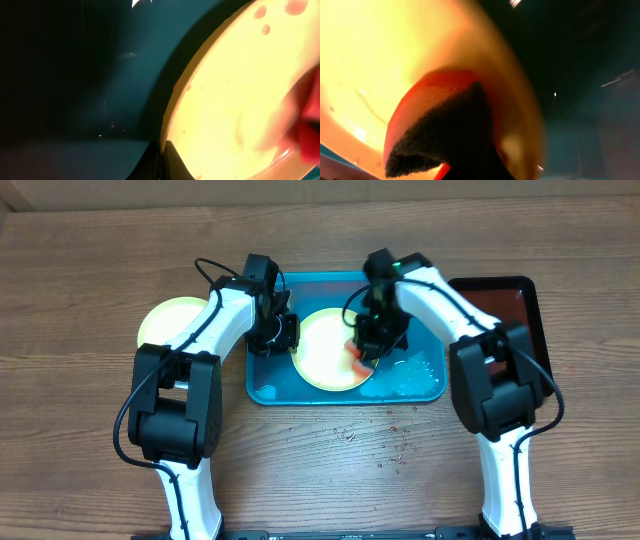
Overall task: Clean dirty plates on tray and stack at the side
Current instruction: 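Scrub second yellow plate with sponge while left gripper holds rim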
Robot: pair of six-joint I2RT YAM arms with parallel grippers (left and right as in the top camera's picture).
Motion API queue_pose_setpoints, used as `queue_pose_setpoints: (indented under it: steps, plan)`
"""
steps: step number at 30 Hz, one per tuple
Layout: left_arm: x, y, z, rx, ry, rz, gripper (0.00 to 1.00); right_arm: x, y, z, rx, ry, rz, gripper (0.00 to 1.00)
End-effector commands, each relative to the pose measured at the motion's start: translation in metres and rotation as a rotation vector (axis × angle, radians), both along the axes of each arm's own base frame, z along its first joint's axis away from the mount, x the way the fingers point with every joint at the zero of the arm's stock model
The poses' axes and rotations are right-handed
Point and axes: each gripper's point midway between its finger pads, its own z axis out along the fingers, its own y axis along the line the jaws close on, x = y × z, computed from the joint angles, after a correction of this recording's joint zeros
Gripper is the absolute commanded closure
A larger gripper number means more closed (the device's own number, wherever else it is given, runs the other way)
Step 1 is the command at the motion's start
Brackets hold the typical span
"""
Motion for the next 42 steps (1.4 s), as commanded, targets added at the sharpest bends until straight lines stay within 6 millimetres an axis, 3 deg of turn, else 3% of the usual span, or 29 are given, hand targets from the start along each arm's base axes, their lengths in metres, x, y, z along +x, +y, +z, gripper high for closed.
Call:
queue_pose_setpoints:
  steps: [1, 5, 9, 13, 17, 21, 24, 30, 34, 38, 42]
  plan:
    - [-0.004, 0.0, -0.006, -0.001, 0.018, -0.02, 0.96, 0.017, 0.0, -0.002, 0.034, -0.041, -0.013, 0.96]
    - [-0.004, 0.0, -0.006, -0.001, 0.017, -0.019, 0.96, 0.036, 0.025, 0.004, 0.154, -0.122, -0.002, 0.96]
    - [-0.004, 0.0, -0.006, -0.001, 0.017, -0.019, 0.96, 0.04, 0.054, 0.01, 0.217, -0.153, -0.011, 0.96]
    - [-0.004, 0.0, -0.006, -0.001, 0.017, -0.019, 0.96, 0.02, 0.076, 0.01, 0.218, -0.118, 0.027, 0.96]
    - [-0.004, 0.0, -0.006, -0.001, 0.017, -0.019, 0.96, -0.008, 0.085, 0.008, 0.189, -0.05, 0.075, 0.96]
    - [-0.004, 0.0, -0.006, -0.002, 0.018, -0.019, 0.96, -0.027, 0.078, 0.006, 0.14, 0.01, 0.105, 0.96]
    - [-0.004, 0.0, -0.006, -0.001, 0.017, -0.019, 0.96, -0.028, 0.051, -0.001, 0.022, 0.019, 0.102, 0.96]
    - [-0.004, 0.0, -0.006, -0.001, 0.018, -0.019, 0.96, -0.007, -0.007, -0.006, -0.167, -0.019, 0.054, 0.96]
    - [-0.004, 0.0, -0.006, -0.001, 0.018, -0.019, 0.96, 0.02, -0.024, -0.006, -0.222, -0.105, 0.003, 0.96]
    - [-0.004, 0.0, -0.006, -0.001, 0.018, -0.019, 0.96, 0.051, -0.022, -0.007, -0.259, -0.237, -0.08, 0.96]
    - [-0.004, 0.0, -0.006, -0.001, 0.017, -0.019, 0.96, 0.075, 0.009, -0.003, -0.195, -0.366, -0.088, 0.96]
